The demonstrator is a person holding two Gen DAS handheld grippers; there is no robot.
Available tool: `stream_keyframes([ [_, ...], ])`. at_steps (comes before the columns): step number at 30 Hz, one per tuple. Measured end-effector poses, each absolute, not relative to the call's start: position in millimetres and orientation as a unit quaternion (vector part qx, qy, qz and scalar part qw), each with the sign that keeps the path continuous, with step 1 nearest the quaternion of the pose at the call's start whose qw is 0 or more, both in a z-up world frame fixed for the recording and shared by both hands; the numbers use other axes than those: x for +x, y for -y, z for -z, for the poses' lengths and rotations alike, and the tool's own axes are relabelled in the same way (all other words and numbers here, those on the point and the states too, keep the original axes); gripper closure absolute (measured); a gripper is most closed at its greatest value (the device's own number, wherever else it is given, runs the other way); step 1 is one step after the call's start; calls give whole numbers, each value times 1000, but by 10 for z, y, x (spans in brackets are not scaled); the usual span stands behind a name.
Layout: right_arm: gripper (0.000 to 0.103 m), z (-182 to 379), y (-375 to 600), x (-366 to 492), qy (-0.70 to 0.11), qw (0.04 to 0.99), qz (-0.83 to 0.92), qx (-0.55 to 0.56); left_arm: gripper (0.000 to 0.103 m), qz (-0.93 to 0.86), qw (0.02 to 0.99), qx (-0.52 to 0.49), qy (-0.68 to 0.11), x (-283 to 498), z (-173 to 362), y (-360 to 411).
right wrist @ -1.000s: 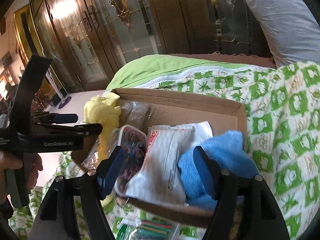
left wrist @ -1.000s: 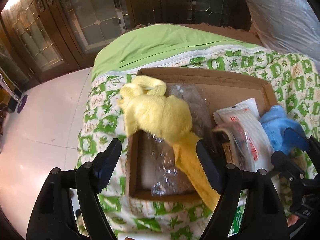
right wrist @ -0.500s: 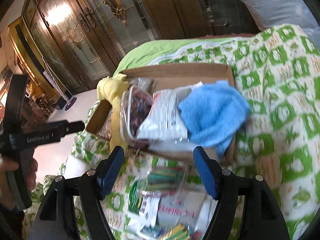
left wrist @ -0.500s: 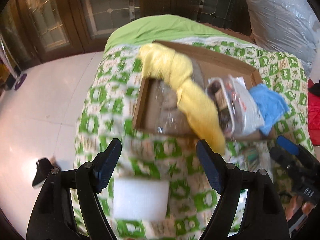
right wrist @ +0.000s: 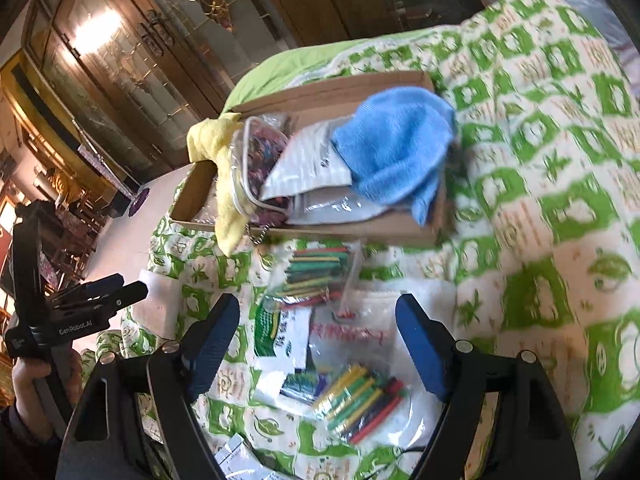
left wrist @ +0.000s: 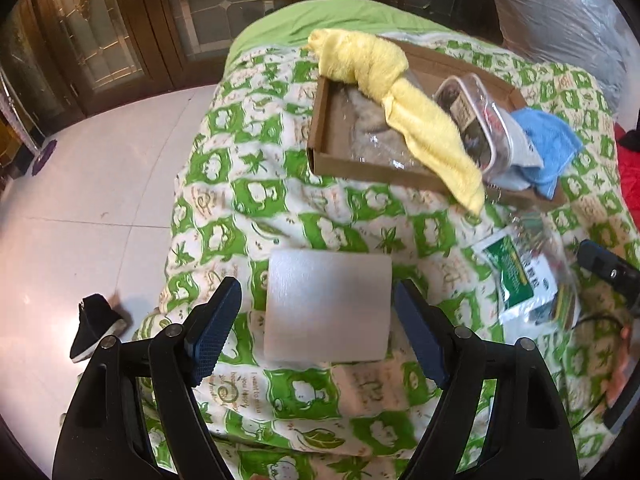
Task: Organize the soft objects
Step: 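Grasp the white foam sponge with the left gripper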
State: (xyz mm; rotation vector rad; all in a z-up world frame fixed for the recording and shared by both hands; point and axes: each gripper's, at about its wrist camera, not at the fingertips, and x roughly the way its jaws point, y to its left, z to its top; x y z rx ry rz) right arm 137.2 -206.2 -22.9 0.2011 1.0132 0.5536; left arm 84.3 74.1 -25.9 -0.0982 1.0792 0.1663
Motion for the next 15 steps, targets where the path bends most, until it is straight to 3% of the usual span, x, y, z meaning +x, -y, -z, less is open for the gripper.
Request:
stream_keyframes([
  [4, 22, 244, 2090, 1336, -481, 834, -254, 95, 17, -47, 850, -43, -523, 884, 331, -674],
  [15, 22, 288, 2073, 1297, -487, 833, -249, 82, 17, -49, 817, -66, -571, 1049, 650, -761],
])
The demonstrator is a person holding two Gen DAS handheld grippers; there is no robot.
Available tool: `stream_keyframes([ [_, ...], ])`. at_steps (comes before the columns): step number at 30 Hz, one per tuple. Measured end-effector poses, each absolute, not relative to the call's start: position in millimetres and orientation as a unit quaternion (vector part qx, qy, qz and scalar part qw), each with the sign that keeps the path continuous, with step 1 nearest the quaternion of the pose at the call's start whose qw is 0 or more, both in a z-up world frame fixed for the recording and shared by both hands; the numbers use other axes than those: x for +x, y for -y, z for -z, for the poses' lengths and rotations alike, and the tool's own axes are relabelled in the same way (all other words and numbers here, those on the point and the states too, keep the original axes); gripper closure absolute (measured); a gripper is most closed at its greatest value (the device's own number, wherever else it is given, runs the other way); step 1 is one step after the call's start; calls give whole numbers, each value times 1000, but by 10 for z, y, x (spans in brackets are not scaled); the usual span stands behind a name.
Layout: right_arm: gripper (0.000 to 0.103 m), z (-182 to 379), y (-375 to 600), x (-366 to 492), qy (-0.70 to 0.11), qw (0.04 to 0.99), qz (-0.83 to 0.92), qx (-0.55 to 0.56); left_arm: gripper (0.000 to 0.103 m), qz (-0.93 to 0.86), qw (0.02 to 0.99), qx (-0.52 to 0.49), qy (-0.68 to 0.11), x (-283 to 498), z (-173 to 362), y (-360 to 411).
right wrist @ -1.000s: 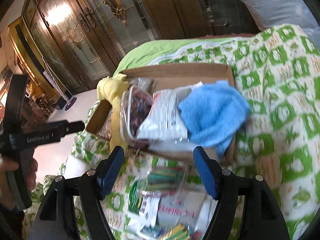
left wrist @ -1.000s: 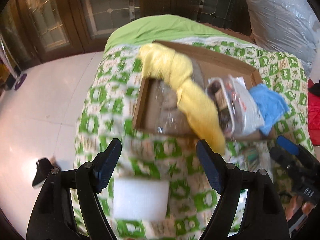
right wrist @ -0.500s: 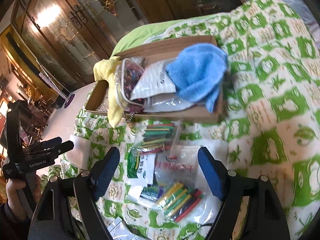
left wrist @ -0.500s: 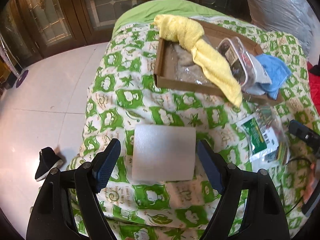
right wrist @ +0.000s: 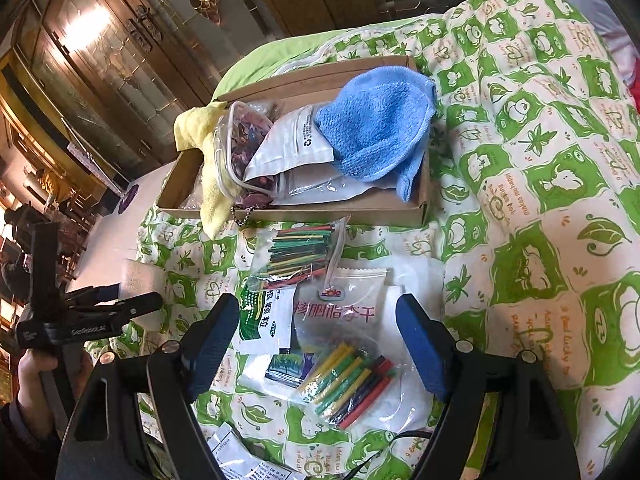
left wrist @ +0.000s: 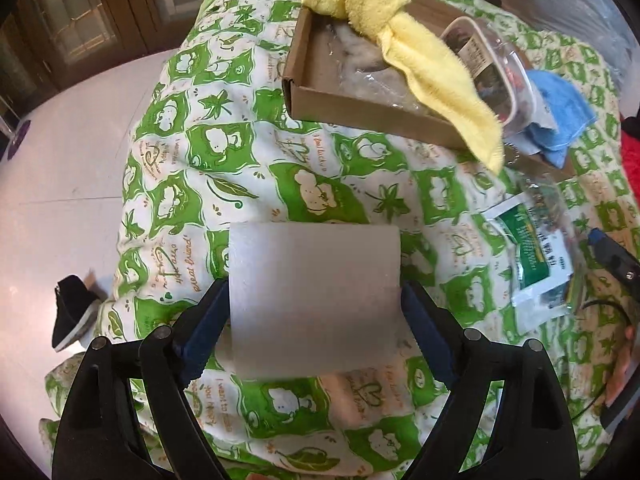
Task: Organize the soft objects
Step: 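Grasp the white foam sponge with the left gripper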
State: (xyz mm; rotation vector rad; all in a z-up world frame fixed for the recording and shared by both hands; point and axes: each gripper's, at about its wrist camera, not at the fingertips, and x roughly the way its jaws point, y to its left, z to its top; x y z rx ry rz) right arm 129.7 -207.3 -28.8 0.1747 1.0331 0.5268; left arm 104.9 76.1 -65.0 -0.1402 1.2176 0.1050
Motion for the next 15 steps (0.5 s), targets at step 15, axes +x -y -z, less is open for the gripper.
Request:
stream_keyframes([
  [15, 22, 298, 2060, 1325, -495, 832, -241, 66, 26, 23, 818, -51, -572, 937, 569, -122],
])
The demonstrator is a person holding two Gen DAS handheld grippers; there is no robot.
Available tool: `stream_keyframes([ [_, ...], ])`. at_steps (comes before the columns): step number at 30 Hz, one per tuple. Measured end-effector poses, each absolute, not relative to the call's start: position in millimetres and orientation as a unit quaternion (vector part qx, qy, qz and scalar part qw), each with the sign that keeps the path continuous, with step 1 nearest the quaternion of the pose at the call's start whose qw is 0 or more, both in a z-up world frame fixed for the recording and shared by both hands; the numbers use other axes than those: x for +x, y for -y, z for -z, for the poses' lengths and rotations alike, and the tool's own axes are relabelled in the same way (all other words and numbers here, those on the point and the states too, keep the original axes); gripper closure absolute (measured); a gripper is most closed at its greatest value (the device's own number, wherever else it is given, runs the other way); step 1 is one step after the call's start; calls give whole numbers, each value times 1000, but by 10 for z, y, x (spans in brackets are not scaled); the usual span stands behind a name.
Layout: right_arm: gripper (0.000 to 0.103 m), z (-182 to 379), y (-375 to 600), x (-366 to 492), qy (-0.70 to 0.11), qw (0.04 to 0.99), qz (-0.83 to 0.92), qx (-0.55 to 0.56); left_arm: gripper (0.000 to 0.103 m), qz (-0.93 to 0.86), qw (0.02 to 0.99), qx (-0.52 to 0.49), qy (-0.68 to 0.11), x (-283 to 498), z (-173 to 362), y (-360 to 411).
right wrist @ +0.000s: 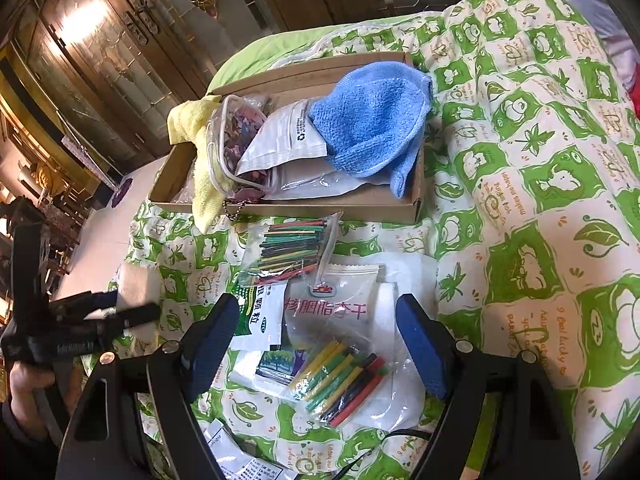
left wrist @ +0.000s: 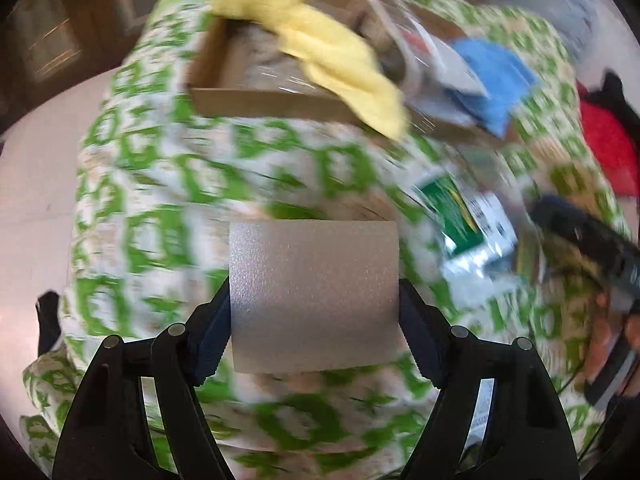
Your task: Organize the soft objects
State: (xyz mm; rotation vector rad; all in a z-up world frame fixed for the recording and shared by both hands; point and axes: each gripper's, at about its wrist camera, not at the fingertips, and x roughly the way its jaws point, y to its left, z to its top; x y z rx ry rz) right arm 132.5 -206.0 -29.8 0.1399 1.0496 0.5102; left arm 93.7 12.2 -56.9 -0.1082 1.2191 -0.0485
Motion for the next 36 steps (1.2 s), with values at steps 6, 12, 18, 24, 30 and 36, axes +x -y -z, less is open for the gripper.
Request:
stream_keyframes([
  [6, 23, 258, 1784, 1455, -503, 826, -253, 21, 26, 26, 811, -16, -584, 978, 672, 81],
  [12, 35, 354, 1509, 1682, -522, 816, -248, -8, 26, 19, 804, -47, -593, 967, 752, 21],
  [18, 61, 499, 1521, 1742, -529, 813, -243, -3, 26, 17, 798, -33, -601, 978, 822, 18],
  [24, 63, 405, 1747, 1652, -512, 822, -248, 24, 26, 16, 805, -38, -592, 962, 796, 42],
  [30, 63, 287, 1943, 1429, -492, 831, -258, 42, 26, 16, 827, -76, -557, 909, 649, -102],
  [36, 63, 240, 1961, 1365, -486, 834, -258, 38, 26, 14, 830, -87, -551, 893, 657, -144],
])
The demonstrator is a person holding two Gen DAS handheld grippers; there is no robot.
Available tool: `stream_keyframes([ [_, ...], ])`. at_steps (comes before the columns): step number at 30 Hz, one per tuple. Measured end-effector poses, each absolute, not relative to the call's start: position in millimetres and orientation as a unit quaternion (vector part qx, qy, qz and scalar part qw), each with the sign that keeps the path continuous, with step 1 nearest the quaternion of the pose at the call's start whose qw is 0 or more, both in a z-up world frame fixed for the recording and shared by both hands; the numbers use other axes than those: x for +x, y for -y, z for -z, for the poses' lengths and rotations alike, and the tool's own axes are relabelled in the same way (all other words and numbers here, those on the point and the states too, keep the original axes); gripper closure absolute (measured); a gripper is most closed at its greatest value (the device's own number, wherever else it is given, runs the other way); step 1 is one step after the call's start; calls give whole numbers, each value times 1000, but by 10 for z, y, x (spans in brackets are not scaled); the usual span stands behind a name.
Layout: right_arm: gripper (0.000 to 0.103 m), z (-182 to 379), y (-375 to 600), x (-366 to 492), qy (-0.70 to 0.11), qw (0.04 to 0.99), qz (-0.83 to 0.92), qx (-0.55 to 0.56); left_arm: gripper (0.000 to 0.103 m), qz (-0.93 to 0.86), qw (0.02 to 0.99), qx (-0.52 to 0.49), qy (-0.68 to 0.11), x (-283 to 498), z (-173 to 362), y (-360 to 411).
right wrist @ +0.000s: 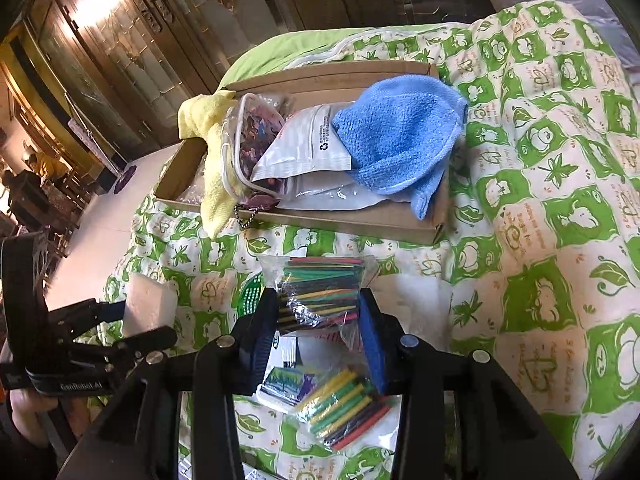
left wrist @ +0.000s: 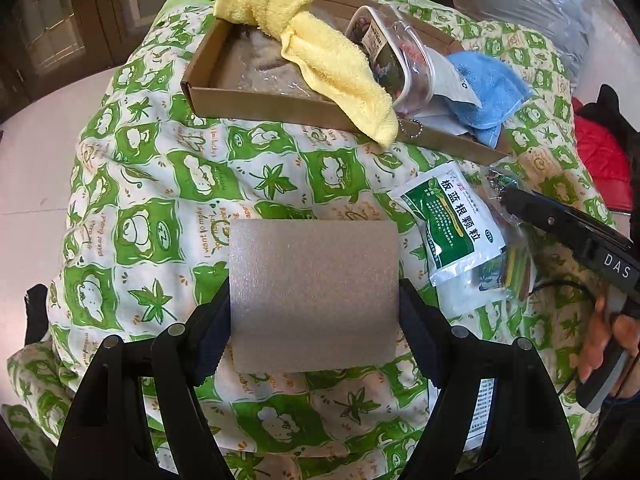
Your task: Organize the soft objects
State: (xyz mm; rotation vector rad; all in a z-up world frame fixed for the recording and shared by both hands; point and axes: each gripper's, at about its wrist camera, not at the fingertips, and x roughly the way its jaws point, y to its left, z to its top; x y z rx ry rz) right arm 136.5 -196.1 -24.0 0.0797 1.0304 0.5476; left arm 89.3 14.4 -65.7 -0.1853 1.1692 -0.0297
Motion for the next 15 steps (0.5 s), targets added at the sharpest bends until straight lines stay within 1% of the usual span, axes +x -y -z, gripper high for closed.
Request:
stream_keyframes([
  [15, 63, 266, 1924, 1378, -488, 833, -259, 38, 26, 13, 832, -78, -549, 899, 617, -134],
])
